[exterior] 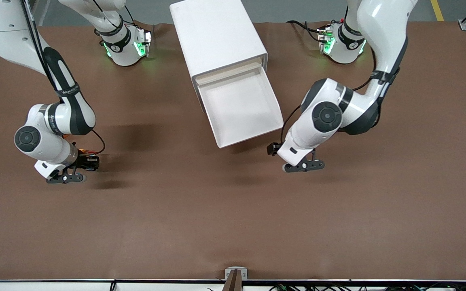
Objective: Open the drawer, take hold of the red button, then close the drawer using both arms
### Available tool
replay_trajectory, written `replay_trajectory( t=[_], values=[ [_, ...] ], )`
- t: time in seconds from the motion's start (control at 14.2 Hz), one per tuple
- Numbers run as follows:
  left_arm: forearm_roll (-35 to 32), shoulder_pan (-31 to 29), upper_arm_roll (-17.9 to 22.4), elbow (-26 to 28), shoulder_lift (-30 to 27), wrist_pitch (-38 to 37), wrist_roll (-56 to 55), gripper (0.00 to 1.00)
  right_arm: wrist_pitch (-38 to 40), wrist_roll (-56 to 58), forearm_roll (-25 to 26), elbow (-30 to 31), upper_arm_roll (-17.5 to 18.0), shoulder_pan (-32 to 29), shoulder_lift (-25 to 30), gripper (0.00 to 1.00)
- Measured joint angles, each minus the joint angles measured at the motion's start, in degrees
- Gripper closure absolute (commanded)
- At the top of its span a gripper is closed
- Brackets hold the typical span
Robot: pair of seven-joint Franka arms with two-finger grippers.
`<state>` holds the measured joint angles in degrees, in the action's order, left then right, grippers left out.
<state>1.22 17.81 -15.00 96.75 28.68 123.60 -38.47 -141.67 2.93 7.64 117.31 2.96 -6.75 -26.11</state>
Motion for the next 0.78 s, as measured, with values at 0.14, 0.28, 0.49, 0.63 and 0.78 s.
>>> replay_trajectory(
  t=[0.14, 0.28, 0.49, 0.63, 0.78],
  values=[
    [0.0, 2.0, -0.1, 0.0, 1.4, 0.3, -1.9, 0.0, -2.2, 0.0, 0.0, 1.3, 0.1, 0.3, 0.0, 0.74],
    [0.0, 3.7, -0.1, 0.1, 2.6, 0.3, -3.0, 0.0, -3.8, 0.0, 0.0, 2.7, 0.2, 0.4, 0.0, 0.71],
    [0.0, 5.5, -0.2, 0.1, 3.3, 0.4, -4.9, 0.0, -4.0, -0.1, 0.0, 3.6, 0.2, 0.4, 0.0, 0.7],
    [0.0, 7.1, -0.3, 0.0, 3.3, 0.4, -6.5, 0.0, -4.0, -0.3, 0.0, 4.1, 0.3, 0.5, 0.0, 0.68],
    [0.4, 9.0, -0.3, 0.0, 3.3, 0.4, -7.4, 0.0, -4.0, -0.3, 0.0, 4.7, 0.3, 0.5, 0.0, 0.64]
  ],
)
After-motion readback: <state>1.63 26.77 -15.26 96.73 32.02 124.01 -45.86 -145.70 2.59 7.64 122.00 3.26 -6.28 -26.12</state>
